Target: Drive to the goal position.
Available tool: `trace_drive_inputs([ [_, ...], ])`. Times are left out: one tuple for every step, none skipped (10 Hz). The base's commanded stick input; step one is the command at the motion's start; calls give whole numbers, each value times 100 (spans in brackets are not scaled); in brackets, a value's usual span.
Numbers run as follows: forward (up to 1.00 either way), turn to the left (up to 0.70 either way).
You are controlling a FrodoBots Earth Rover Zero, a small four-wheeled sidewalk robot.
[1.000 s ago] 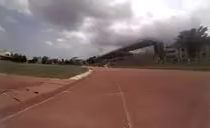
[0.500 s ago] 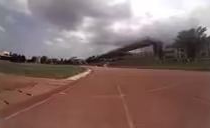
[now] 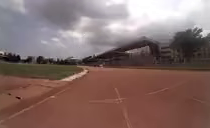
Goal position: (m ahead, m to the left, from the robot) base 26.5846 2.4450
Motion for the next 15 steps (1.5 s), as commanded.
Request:
trace_drive_inputs([
  [45,-27],
  [45,-27],
  [45,-27],
  [45,-27],
  [45,-27],
  [45,-27],
  [45,-14],
  [45,0],
  [45,0],
  [45,0],
  [45,0],
  [45,0],
  [45,0],
  [45,0],
  [45,0],
])
